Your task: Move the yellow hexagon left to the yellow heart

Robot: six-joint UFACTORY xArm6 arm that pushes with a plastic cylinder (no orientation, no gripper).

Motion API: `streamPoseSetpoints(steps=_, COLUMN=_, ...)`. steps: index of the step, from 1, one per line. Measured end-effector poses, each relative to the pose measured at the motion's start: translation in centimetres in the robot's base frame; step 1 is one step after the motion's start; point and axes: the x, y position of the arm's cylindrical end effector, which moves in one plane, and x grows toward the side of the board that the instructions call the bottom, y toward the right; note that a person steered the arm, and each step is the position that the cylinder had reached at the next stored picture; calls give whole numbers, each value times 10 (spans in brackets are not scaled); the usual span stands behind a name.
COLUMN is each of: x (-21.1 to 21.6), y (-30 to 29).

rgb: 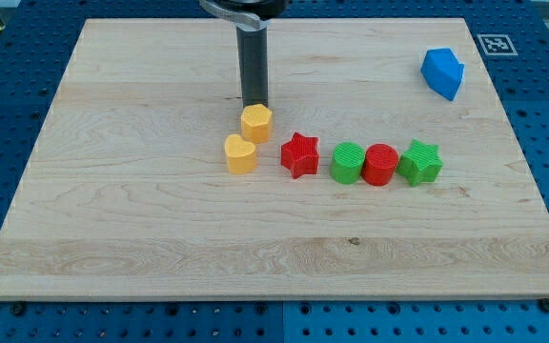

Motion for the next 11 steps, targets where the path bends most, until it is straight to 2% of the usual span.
streamPoseSetpoints(steps=2, x=35, y=45)
streamPoseSetpoints(steps=3, x=40, y=37)
streamPoseSetpoints(steps=6, x=38, y=-40)
streamPoseSetpoints(steps=7, x=36, y=-38)
streamPoseSetpoints(steps=8, x=21, y=-20)
streamPoseSetpoints(steps=9, x=3, y=-30)
streamPoseSetpoints(steps=10, x=-2, y=-80)
streamPoseSetpoints(steps=11, x=-2, y=-83)
